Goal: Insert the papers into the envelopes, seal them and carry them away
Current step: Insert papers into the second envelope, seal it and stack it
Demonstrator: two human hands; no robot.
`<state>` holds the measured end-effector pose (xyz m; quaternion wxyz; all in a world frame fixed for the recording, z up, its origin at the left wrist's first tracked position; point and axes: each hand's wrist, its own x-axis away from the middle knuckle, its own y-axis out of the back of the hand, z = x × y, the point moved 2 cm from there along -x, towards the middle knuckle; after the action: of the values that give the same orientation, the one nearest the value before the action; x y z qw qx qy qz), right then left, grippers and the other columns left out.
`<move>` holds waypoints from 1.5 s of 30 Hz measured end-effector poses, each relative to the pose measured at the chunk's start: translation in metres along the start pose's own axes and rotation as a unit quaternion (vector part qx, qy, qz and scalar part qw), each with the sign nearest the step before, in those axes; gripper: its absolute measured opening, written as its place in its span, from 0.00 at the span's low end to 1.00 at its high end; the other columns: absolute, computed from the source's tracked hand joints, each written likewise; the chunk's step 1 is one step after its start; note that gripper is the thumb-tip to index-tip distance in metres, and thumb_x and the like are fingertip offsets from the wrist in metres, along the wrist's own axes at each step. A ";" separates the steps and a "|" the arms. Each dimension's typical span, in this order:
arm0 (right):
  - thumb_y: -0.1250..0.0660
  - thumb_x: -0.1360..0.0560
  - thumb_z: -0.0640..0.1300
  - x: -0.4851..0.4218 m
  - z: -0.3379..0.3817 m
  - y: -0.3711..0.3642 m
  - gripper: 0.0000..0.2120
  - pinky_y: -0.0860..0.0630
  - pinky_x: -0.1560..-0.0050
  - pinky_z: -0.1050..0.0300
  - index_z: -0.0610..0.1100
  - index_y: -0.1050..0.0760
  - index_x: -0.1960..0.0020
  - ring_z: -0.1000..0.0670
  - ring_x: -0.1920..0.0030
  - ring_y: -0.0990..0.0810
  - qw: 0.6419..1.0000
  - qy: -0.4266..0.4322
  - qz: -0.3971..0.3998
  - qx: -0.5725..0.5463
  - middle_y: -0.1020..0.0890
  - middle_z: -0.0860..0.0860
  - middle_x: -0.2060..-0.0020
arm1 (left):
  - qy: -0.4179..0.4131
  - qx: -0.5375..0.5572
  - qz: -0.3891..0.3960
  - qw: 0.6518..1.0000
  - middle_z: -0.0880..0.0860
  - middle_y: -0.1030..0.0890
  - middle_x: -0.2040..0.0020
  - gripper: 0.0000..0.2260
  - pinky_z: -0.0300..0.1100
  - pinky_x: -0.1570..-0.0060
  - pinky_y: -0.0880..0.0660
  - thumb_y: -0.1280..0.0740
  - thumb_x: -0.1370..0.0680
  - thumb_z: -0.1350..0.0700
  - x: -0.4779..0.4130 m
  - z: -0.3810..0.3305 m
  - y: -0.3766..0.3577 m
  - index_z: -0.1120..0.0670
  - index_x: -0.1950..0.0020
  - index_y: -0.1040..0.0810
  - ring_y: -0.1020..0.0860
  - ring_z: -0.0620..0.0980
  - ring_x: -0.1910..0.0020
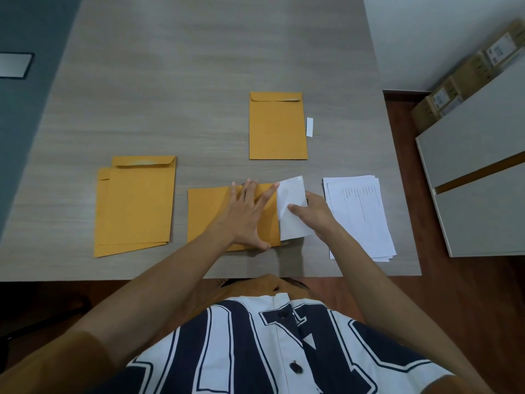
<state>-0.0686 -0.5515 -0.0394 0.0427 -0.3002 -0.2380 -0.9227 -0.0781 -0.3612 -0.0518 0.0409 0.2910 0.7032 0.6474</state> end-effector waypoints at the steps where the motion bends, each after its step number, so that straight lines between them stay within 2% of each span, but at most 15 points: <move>1: 0.32 0.24 0.45 0.000 0.001 0.001 0.17 0.21 0.45 0.48 0.43 0.25 0.36 0.45 0.45 0.21 1.000 0.000 -0.004 -0.001 0.19 0.47 0.44 | 0.001 0.000 -0.001 1.000 0.64 0.48 0.22 0.64 0.69 0.28 0.52 0.30 0.41 0.25 0.000 0.000 0.001 0.46 0.23 0.71 0.51 0.65 0.22; 7: 0.34 0.24 0.42 0.002 -0.003 0.014 0.04 0.27 0.59 0.58 0.46 0.22 0.49 0.48 0.51 0.19 0.999 -0.009 -0.032 -0.019 0.17 0.48 0.50 | 0.018 0.000 0.015 1.000 0.63 0.55 0.20 0.65 0.72 0.29 0.54 0.33 0.42 0.21 0.002 0.010 -0.002 0.46 0.24 0.73 0.57 0.66 0.22; 11: 0.34 0.23 0.41 0.003 -0.005 0.013 0.06 0.30 0.66 0.60 0.42 0.22 0.47 0.52 0.57 0.21 0.999 -0.023 -0.010 -0.034 0.17 0.46 0.50 | 0.014 0.000 0.044 0.999 0.61 0.60 0.20 0.67 0.74 0.30 0.56 0.31 0.44 0.22 0.002 0.010 -0.004 0.44 0.26 0.76 0.61 0.65 0.22; 13: 0.33 0.23 0.41 0.003 -0.005 0.012 0.06 0.24 0.63 0.54 0.42 0.22 0.48 0.50 0.54 0.19 0.999 -0.027 -0.007 -0.037 0.17 0.46 0.50 | 0.013 0.000 0.033 0.999 0.62 0.56 0.20 0.67 0.73 0.30 0.54 0.30 0.44 0.23 0.002 0.009 -0.002 0.44 0.25 0.75 0.58 0.65 0.21; 15: 0.32 0.24 0.42 0.002 -0.004 0.013 0.06 0.20 0.54 0.45 0.42 0.22 0.49 0.45 0.49 0.18 0.999 -0.030 0.002 -0.034 0.17 0.45 0.50 | 0.006 0.002 0.019 1.000 0.63 0.52 0.21 0.66 0.72 0.29 0.52 0.30 0.43 0.23 0.002 0.009 0.000 0.44 0.25 0.74 0.55 0.65 0.21; 20: 0.32 0.24 0.42 0.002 0.002 0.015 0.02 0.22 0.56 0.49 0.43 0.23 0.52 0.41 0.47 0.19 0.998 -0.036 0.029 -0.052 0.17 0.43 0.50 | -0.009 -0.003 0.004 1.000 0.64 0.50 0.22 0.66 0.72 0.29 0.50 0.31 0.42 0.23 0.001 0.005 0.005 0.46 0.24 0.73 0.53 0.65 0.22; 26: 0.32 0.26 0.42 0.006 0.009 0.026 0.02 0.22 0.56 0.51 0.44 0.23 0.55 0.46 0.51 0.18 0.999 0.011 -0.040 0.029 0.15 0.47 0.55 | 0.019 0.028 0.010 0.999 0.62 0.51 0.22 0.66 0.72 0.29 0.50 0.32 0.43 0.22 0.001 0.011 0.008 0.45 0.23 0.71 0.53 0.65 0.22; 30: 0.33 0.27 0.41 0.007 0.011 0.021 0.02 0.19 0.54 0.48 0.45 0.24 0.58 0.46 0.51 0.18 0.998 0.013 -0.037 0.046 0.16 0.46 0.56 | 0.005 0.029 0.003 1.000 0.62 0.50 0.22 0.65 0.72 0.29 0.49 0.30 0.43 0.23 0.000 0.007 0.010 0.45 0.23 0.71 0.52 0.66 0.22; 33: 0.33 0.26 0.39 0.006 0.014 0.016 0.01 0.20 0.59 0.52 0.43 0.24 0.54 0.45 0.50 0.19 1.000 -0.006 -0.014 0.027 0.18 0.46 0.54 | -0.010 0.015 -0.004 1.000 0.63 0.48 0.23 0.65 0.71 0.29 0.49 0.30 0.42 0.24 0.000 -0.001 0.012 0.46 0.23 0.70 0.51 0.65 0.22; 36: 0.32 0.24 0.41 0.005 0.018 0.011 0.06 0.21 0.61 0.55 0.40 0.23 0.48 0.44 0.48 0.20 1.000 -0.020 0.002 0.019 0.19 0.44 0.49 | -0.007 0.012 -0.003 1.000 0.63 0.49 0.22 0.65 0.71 0.29 0.49 0.30 0.42 0.24 -0.001 -0.004 0.014 0.46 0.24 0.71 0.51 0.65 0.22; 41: 0.30 0.24 0.46 0.004 0.019 0.004 0.09 0.19 0.46 0.42 0.42 0.23 0.47 0.41 0.45 0.20 0.998 -0.036 0.050 0.000 0.18 0.43 0.47 | -0.009 0.013 -0.005 1.000 0.63 0.49 0.22 0.65 0.70 0.29 0.48 0.30 0.42 0.24 -0.001 -0.007 0.017 0.45 0.24 0.72 0.51 0.65 0.22; 45: 0.29 0.25 0.43 0.005 0.023 0.010 0.08 0.17 0.51 0.42 0.42 0.23 0.48 0.42 0.50 0.18 0.998 -0.015 0.041 0.053 0.18 0.44 0.51 | -0.010 0.019 -0.010 1.000 0.62 0.49 0.22 0.65 0.71 0.29 0.48 0.30 0.42 0.24 0.001 -0.008 0.018 0.45 0.23 0.71 0.52 0.65 0.22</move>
<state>-0.0581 -0.5493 -0.0157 0.0925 -0.3212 -0.2743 -0.9017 -0.0759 -0.3675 -0.0339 0.0488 0.2909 0.7179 0.6306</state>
